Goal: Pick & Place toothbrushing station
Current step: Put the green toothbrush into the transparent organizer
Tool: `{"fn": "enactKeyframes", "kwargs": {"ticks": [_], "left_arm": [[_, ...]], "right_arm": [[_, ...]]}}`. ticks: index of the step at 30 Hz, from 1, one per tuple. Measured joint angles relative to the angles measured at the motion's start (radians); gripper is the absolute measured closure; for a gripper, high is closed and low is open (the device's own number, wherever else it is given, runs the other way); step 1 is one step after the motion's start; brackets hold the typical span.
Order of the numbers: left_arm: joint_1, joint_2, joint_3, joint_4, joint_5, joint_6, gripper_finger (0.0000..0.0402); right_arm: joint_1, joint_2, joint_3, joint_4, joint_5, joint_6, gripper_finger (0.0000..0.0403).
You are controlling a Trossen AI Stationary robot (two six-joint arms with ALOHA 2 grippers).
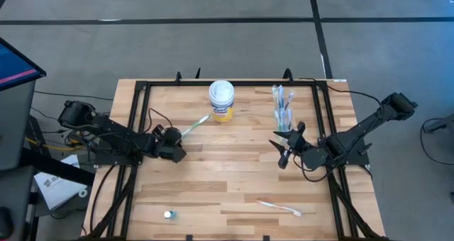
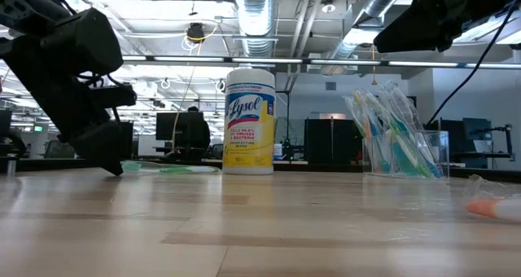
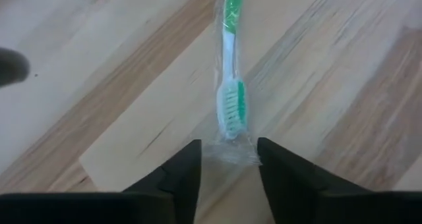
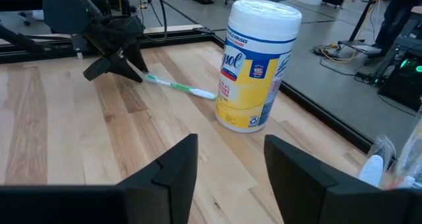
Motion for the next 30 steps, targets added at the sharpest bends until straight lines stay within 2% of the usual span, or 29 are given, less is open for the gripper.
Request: {"fn": "enactKeyframes", "kwargs": {"ticks": [12, 22, 30], "left_arm": [[0.0, 0.001, -0.001, 0.003, 0.027, 0.001, 0.0395], [-0.031, 0.004, 0.038, -0.009, 0.035, 0.01, 0.0401], [-0.065, 0.004, 0.15, 0.0, 0.037, 0.084, 0.0401]], "right_arm": [[0.0, 0.0, 0.0, 0.0, -0.001, 0.0, 0.0243], [-0.013, 0.0, 0.0, 0.0, -0.002, 0.0, 0.0246], [-0.042, 0.0, 0.0, 0.0, -0.054, -0.007, 0.0247]]}}
